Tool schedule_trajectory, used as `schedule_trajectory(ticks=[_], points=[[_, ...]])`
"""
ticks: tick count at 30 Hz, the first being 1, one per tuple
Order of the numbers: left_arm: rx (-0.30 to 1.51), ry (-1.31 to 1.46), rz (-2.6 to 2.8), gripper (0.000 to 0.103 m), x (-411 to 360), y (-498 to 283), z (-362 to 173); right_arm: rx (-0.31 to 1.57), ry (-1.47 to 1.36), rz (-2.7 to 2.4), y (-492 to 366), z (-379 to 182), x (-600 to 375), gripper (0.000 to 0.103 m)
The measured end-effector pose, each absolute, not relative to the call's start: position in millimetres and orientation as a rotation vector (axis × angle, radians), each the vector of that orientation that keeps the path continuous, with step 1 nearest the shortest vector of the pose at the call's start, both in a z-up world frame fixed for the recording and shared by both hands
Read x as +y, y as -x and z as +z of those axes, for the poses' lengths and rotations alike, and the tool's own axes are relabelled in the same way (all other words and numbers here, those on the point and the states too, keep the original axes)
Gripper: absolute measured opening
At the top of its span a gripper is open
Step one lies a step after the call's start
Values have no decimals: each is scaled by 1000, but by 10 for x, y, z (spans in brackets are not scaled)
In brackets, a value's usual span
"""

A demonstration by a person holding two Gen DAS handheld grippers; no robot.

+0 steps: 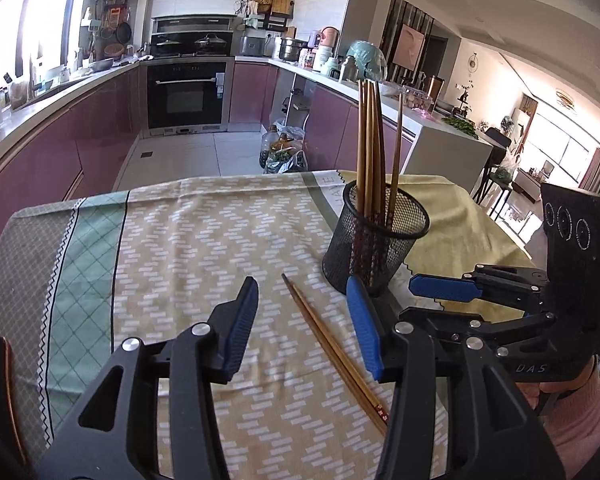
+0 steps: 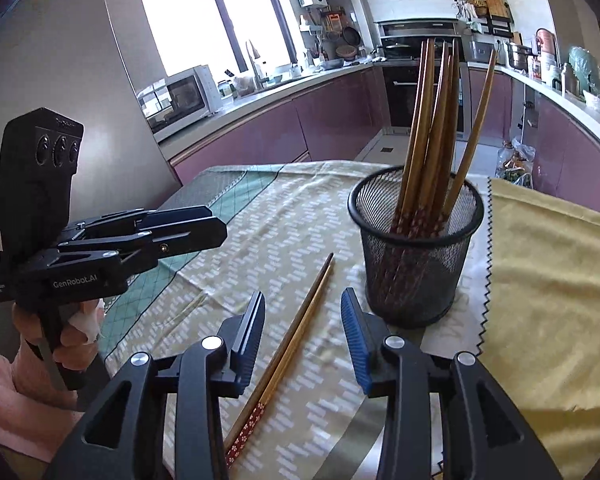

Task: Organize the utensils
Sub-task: 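Move both open grippers back to the last chopsticks on the cloth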

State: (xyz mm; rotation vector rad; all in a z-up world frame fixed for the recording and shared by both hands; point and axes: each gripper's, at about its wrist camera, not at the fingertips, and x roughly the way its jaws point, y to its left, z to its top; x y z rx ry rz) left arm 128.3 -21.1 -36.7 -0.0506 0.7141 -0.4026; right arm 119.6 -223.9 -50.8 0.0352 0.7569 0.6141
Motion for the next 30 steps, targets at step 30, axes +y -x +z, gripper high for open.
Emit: schedule_trajectory(ticks=[30], points=[[834, 82, -366, 47, -201, -1067, -950, 889, 36, 548, -961, -1039, -1975, 37]])
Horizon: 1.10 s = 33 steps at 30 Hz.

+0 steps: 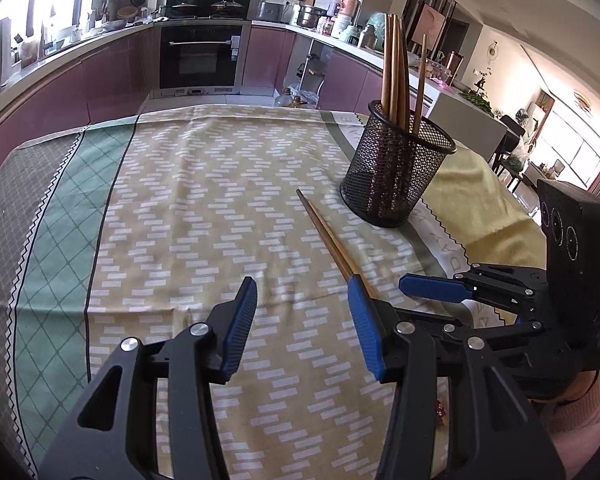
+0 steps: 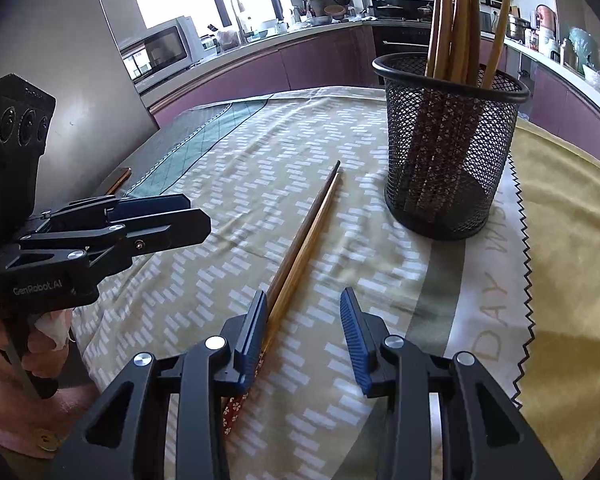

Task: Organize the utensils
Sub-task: 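Move both open grippers back to the last chopsticks on the cloth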

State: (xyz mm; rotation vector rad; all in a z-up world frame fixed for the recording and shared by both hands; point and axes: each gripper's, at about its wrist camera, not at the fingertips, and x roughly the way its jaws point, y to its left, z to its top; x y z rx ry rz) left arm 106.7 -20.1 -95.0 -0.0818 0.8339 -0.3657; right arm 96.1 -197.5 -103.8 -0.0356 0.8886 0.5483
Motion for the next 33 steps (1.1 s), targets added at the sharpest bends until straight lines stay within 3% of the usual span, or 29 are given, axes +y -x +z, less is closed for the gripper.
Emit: schedule_trajectory(ticks=[33], points=[[892, -48, -474, 50, -613, -1029, -1164, 921, 3, 514, -1036, -1029, -2127, 30]])
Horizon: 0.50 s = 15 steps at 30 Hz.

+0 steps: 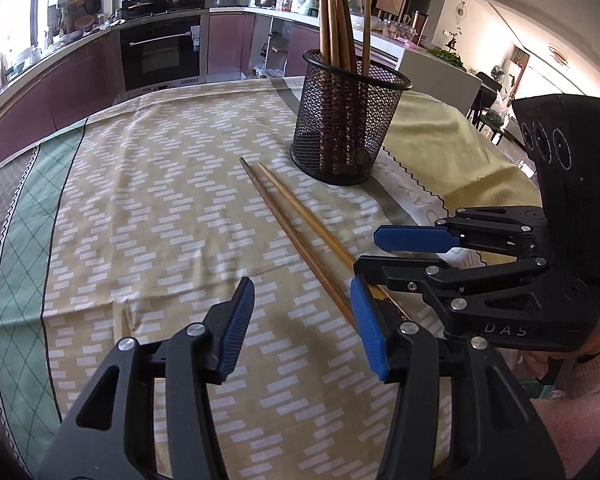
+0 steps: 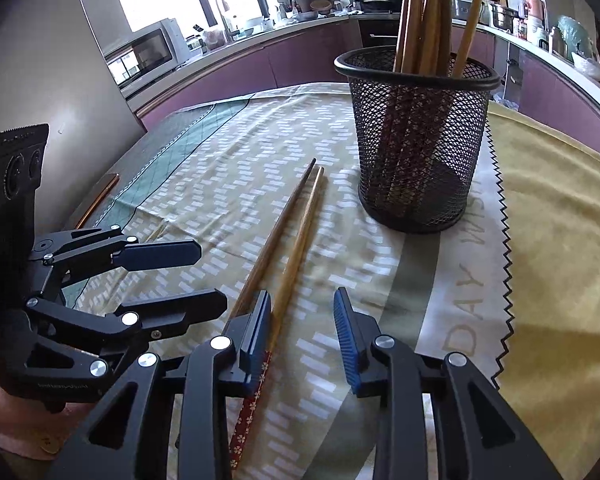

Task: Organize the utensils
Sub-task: 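Move both open grippers back to the last chopsticks on the cloth, then close the right gripper on a wooden chopstick while the left gripper grasps another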

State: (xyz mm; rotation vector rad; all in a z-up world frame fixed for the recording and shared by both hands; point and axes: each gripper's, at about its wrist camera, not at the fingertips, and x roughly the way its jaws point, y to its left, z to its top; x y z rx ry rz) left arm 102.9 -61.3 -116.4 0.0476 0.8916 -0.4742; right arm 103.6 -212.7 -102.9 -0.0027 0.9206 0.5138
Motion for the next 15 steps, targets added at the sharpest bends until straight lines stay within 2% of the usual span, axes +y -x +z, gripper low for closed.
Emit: schedule_trajectory(ticks=[10, 13, 15], points=[[909, -113, -456, 50, -761, -1049, -1254, 926, -4, 515, -1058, -1019, -2176, 30], [914, -112, -442, 48, -761, -1055, -1253, 925, -1, 514, -1065, -1019, -2169, 30], [915, -114, -424, 43, -753, -1040, -1237, 922, 9, 512, -1067, -1016, -2156, 30]])
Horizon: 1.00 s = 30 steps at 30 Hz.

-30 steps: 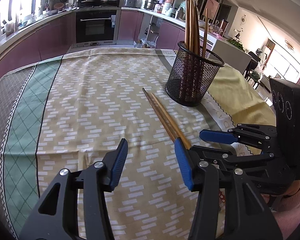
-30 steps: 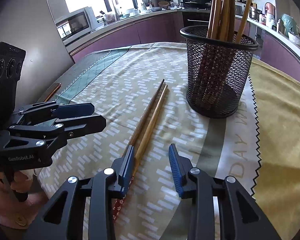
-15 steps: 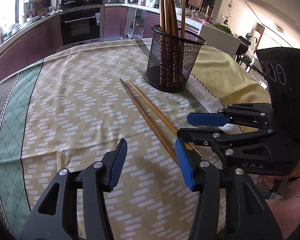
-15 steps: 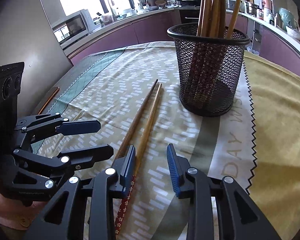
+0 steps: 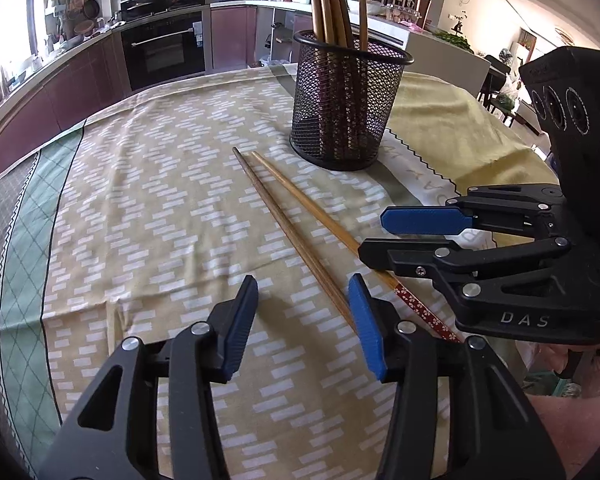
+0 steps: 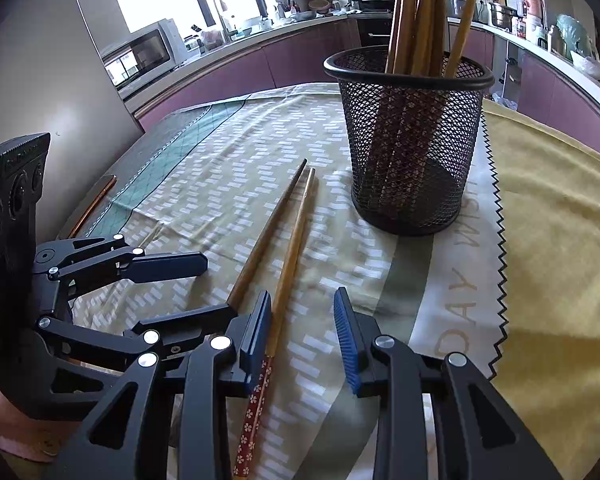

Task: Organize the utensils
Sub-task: 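Close the right gripper on a wooden chopstick while the left gripper grasps another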

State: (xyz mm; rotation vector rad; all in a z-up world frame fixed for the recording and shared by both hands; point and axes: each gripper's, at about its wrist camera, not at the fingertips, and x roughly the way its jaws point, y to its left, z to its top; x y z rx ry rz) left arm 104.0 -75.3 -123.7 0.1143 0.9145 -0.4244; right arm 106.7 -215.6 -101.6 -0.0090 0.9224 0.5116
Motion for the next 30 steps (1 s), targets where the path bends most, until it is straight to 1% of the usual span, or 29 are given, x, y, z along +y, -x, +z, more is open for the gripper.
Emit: schedule_trajectory(ticks=[3, 9, 11, 15, 18, 23, 25, 30], points=[[921, -105, -413, 41, -714, -1044, -1230, 920, 20, 510, -1091, -1016, -2129, 30], [930, -86, -391, 42, -636, -1106, -1229, 909, 58, 505, -1145, -1028, -2031, 30], [931, -85, -386, 40, -617, -1133, -1226, 903, 74, 501, -1170, -1030, -2002, 30], [943, -74, -380, 31, -583, -1216, -1212, 895, 97, 490, -1212, -1033, -1944, 27], [948, -67, -365, 31, -558, -1290, -1204, 893, 107, 486, -1233, -1033, -1914, 24], [959, -55, -359, 31, -553, -1416, -1215, 892, 100, 483, -1242, -1036, -1899, 23], [958, -60, -356, 30, -574, -1463, -1215, 892, 93, 481, -1254, -1041, -1902, 20], [957, -75, -332, 18, -630, -1550, -1222, 891, 69, 475, -1290, -1045, -1944, 13]])
